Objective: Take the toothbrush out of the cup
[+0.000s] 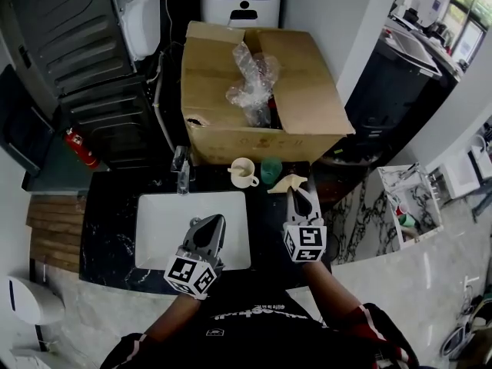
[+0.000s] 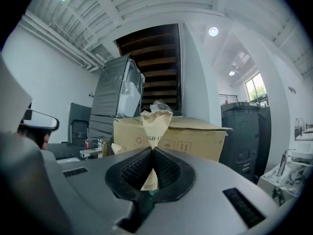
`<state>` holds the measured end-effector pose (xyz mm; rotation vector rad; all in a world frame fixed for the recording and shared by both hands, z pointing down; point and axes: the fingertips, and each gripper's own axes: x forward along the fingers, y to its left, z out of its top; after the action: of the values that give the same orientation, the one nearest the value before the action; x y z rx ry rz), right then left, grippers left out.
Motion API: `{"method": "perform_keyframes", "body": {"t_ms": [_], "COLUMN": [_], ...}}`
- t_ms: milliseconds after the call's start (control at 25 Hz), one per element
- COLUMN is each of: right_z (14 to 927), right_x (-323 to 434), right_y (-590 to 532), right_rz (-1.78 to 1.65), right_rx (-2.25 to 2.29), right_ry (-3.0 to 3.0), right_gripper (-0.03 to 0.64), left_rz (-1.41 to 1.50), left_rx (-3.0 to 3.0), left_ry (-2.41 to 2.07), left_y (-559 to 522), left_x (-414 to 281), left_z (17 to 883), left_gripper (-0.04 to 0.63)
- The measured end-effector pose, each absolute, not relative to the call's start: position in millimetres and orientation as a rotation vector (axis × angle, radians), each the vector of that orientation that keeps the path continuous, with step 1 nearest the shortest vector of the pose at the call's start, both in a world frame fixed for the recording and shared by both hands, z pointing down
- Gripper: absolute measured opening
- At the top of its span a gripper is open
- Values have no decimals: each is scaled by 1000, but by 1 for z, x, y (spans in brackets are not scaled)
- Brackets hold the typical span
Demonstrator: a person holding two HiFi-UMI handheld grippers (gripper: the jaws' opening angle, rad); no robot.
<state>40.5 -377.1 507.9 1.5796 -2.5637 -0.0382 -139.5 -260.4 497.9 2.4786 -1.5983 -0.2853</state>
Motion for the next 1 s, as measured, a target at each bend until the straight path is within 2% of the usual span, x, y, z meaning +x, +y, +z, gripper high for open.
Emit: {"method": "perform_keyframes", "body": {"t_ms": [520, 1000], "right_z": [500, 494], "right_x": [71, 71], "right_y": [-271, -249], "right_rz": [108, 126], "right_rx": [1569, 1569], "right_ry": [-2582, -2614], "right_gripper": [38, 37], "left_rz": [-278, -267], "left_rx": [2484, 2521], "left_ry": [-1596, -1603], "left_y": [-252, -238], "left_x": [-125, -120], "left_z": [498, 496], "left_gripper": [15, 17]}}
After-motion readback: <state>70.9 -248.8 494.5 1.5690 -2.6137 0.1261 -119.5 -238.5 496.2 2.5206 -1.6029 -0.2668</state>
